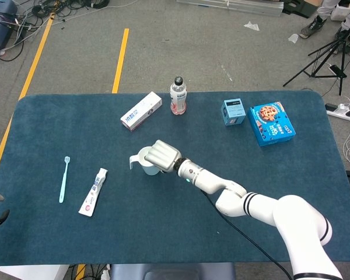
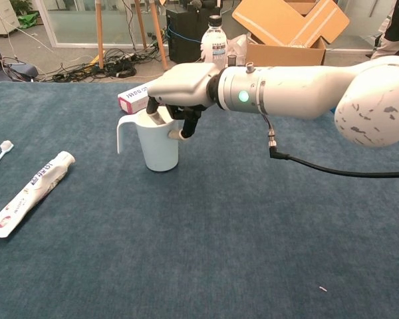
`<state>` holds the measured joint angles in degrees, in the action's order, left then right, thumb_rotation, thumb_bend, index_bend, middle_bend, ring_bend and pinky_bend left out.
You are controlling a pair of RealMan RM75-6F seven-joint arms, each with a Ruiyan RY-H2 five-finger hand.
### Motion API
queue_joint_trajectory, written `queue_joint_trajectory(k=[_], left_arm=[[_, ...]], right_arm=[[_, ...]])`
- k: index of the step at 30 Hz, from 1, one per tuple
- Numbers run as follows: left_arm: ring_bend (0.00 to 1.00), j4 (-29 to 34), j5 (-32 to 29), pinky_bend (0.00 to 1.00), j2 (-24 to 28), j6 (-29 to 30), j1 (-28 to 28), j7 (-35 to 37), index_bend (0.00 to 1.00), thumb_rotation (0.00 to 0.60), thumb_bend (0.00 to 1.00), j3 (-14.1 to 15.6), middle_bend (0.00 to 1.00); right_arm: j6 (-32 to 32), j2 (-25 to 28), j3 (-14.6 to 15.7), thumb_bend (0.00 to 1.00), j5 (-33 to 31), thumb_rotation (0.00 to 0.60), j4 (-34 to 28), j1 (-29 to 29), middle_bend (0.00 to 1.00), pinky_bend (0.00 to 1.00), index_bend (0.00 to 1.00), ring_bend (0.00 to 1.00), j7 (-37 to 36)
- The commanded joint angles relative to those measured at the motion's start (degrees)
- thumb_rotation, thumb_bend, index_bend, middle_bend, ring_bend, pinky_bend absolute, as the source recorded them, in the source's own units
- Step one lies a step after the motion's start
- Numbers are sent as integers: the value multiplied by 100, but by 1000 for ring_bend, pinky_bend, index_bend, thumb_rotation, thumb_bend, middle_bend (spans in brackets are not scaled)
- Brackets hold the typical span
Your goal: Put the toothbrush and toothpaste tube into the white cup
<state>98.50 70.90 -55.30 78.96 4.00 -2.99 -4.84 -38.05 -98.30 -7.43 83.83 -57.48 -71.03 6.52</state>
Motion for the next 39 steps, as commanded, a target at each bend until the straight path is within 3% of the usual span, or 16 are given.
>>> queue_joint_trajectory(k=[1, 18, 29, 39], left_arm=[[8, 9, 3, 0, 7, 0, 0, -1, 458, 600, 241, 1, 124], [8, 59, 44, 0, 2, 33, -7, -57, 458, 600, 242, 19, 124], [8, 68, 94, 0, -4, 59, -17, -69, 458, 600, 241, 39, 124], [8, 100, 153, 0, -11, 88, -27, -117, 458, 600, 242, 66, 124]], right_arm=[[-28, 66, -2, 316, 8, 600, -148, 18, 990, 1000, 629, 1000, 59], [-12, 276, 125, 314, -1, 600, -753, 148, 990, 1000, 623, 1000, 543], [-60, 373, 46, 288, -123, 600, -947, 209, 990, 1000, 378, 1000, 759], [-239, 580, -19, 246, -164, 600, -1258, 302, 990, 1000, 273, 1000, 988]])
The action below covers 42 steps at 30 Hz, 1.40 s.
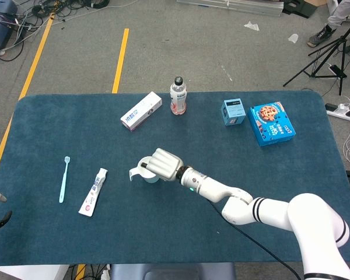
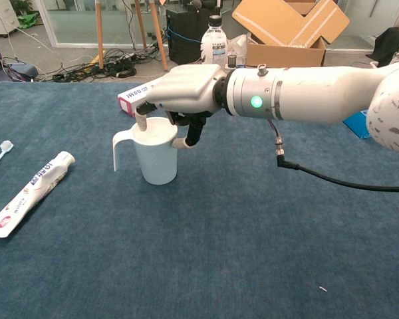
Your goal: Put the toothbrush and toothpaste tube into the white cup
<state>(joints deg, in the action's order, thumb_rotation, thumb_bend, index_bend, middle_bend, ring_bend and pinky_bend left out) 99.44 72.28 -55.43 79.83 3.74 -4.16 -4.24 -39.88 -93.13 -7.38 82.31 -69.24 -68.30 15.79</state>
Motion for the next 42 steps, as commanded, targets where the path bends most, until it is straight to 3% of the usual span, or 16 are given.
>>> queue_joint_trajectory(k=[1, 9, 15, 23, 28, 32, 36, 42], left_arm=[[8, 12, 25, 0, 3, 2, -1, -2, 458, 600, 242, 11, 124], [8, 58, 87, 0, -7, -48, 20, -62, 458, 600, 241, 60, 124], [8, 87, 185, 0, -47, -103, 49, -97, 458, 600, 242, 116, 124], [8, 100, 345, 0, -162, -59, 106, -100, 461, 600, 241, 103, 124], [8, 40, 488, 0, -238, -44, 173, -54, 458, 600, 241, 77, 124], [12, -50, 648, 0, -278, -61, 262, 43, 436, 600, 238, 47, 124], [18, -231, 893, 0, -345, -111, 389, 297, 389, 600, 183, 25, 114], [15, -492, 806, 0, -584, -416, 673, 444, 204, 600, 33, -112, 46]], right_arm=[[-87, 110, -37, 245, -21, 600, -148, 45, 990, 1000, 267, 1000, 100], [-391, 576, -99, 236, -78, 600, -818, 232, 988, 1000, 239, 1000, 486], [-1063, 1305, -68, 236, -123, 600, -1808, 732, 979, 1000, 238, 1000, 950], [-2064, 2425, 249, 235, -56, 600, -3265, 1653, 933, 1000, 238, 998, 1759], [-2764, 2868, 584, 223, 194, 600, -3764, 2338, 826, 1000, 232, 910, 2086], [-3399, 2998, 842, 212, 629, 600, -3800, 2898, 685, 990, 228, 787, 1858], [-4055, 2992, 1089, 209, 1138, 600, -3535, 3449, 561, 915, 228, 661, 1387], [-4941, 2900, 1254, 206, 1609, 600, -3025, 4158, 459, 797, 228, 558, 641]])
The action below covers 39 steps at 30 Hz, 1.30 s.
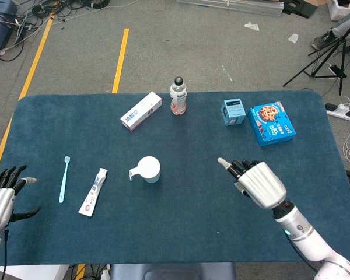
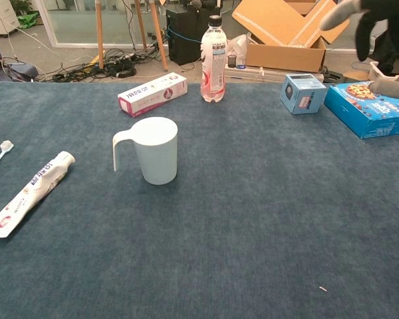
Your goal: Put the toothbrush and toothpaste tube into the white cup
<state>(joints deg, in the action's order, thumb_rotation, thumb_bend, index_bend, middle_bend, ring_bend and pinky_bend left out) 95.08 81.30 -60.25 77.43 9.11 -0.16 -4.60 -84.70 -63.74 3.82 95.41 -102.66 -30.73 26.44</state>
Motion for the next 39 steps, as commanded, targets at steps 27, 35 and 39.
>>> queue_joint_trajectory(k=[27, 35, 39], left_arm=[[0, -1552, -1318, 0, -1318, -1958, 1334, -547, 0, 600, 0, -355, 0], [0, -1944, -1501, 0, -1632, -2226, 1480, -524, 0, 600, 0, -320, 0], [0, -2048, -1506, 0, -1709, -2262, 1491, -482, 0, 600, 0, -279, 0]], right_arm=[[-1077, 530, -287, 202, 520, 600, 396, 1456, 322, 466, 228, 342, -955], [-935, 563, -426, 202, 508, 600, 364, 1522, 322, 467, 228, 342, -975], [-869, 557, -468, 202, 531, 600, 354, 1547, 322, 467, 228, 342, -970]])
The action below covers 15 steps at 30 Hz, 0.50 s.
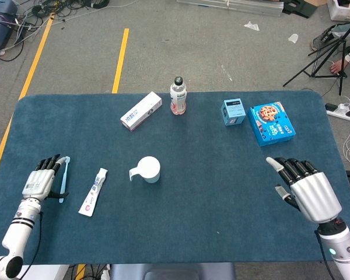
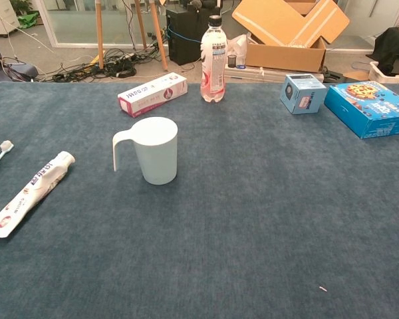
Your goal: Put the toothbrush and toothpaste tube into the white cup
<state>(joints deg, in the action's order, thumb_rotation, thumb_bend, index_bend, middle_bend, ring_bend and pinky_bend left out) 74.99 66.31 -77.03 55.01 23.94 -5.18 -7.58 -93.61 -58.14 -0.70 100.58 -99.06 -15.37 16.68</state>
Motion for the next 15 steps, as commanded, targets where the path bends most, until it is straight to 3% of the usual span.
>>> queue_joint_trajectory(k=[1, 15], left_arm=[[0, -75, -16, 0, -50, -29, 8, 27, 0, 600, 0, 29, 0], [0, -273, -69, 0, -185, -170, 38, 166, 0, 600, 0, 98, 0]], right_arm=[[37, -6, -26, 203, 30, 600, -11, 20, 322, 466, 228, 342, 9], [217, -61, -163, 202, 97, 600, -17, 72, 322, 466, 227, 342, 33]])
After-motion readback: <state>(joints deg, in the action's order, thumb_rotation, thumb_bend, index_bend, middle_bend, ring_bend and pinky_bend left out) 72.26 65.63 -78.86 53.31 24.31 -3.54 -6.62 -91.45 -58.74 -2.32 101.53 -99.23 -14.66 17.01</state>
